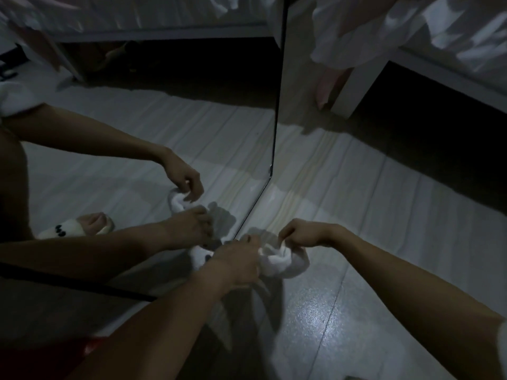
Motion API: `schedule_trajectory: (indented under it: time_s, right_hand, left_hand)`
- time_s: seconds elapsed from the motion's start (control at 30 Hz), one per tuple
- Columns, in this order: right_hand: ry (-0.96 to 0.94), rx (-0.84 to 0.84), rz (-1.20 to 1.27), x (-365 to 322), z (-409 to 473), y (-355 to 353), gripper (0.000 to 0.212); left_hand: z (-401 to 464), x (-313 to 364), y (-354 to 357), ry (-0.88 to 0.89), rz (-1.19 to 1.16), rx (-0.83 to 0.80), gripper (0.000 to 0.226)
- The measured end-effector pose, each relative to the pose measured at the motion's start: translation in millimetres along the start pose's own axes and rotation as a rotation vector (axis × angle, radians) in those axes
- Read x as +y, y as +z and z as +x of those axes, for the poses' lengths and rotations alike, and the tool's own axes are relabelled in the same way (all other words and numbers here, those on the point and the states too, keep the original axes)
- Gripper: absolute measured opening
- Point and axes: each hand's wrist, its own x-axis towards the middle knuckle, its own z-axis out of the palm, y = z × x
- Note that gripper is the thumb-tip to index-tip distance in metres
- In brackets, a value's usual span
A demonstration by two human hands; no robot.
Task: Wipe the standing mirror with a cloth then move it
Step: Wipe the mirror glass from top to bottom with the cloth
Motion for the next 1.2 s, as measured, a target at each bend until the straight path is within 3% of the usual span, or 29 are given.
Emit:
schedule_trajectory:
  time_s: [0.1,0.2,0.37,0.53,0.6,0.67,0.73,0.8,0.9,0.97,1.03,1.1,1.2]
  right_hand:
    - [-0.052,-0.052,0.183,1.3,-9.4,-9.7,0.028]
    - [-0.061,-0.063,0.406,7.1,-12.6,-11.0,0.025]
    - [0.013,0.037,0.591,25.0,-7.8,-5.5,0.02]
    - [-0.002,-0.29,0.856,24.6,-11.4,-4.5,0.037]
    - [-0.068,-0.206,0.925,21.9,-4.5,-2.1,0.037]
    - [-0.089,0.04,0.906,14.6,4.7,-0.6,0.032]
    - [-0.045,0.252,0.999,10.9,13.7,-2.3,0.03]
    - [-0.007,0.303,1.189,11.5,16.1,-6.6,0.026]
    - [-0.037,0.074,1.41,18.6,10.2,-16.4,0.021]
    - [-0.077,0.05,1.373,21.4,12.4,-17.4,0.023]
    - [-0.171,0.252,1.172,19.0,19.2,-17.5,0.023]
    - [-0.21,0.537,0.942,9.7,23.2,-23.1,0.037]
    - [-0.239,0.775,0.774,-10.1,24.2,-35.6,0.057]
  left_hand:
    - [11.4,0.6,-7.1,-0.074,-0.457,-0.036,0.093]
    - [17.0,14.2,-11.3,-0.089,-0.61,-0.043,0.06]
    - [26.0,25.8,-12.0,-0.202,-0.653,0.227,0.027]
    - [42.9,14.8,-16.4,-0.501,-0.789,0.462,0.029]
    - [46.4,15.3,-17.3,-0.465,-0.791,0.533,0.022]
    - [44.1,24.6,-20.9,-0.339,-0.775,0.583,0.018]
    - [40.4,34.9,-19.6,-0.174,-0.757,0.493,0.036]
    - [37.7,40.2,-16.0,-0.039,-0.611,0.386,0.055]
    - [35.1,37.1,-12.2,0.02,-0.449,0.173,0.068]
    - [32.9,34.7,-9.5,0.042,-0.29,0.075,0.072]
    - [30.5,32.3,-5.6,0.094,-0.099,0.041,0.073]
    - [27.7,28.9,-0.5,0.107,0.027,0.022,0.072]
    - [28.3,23.2,14.5,0.079,0.134,-0.07,0.067]
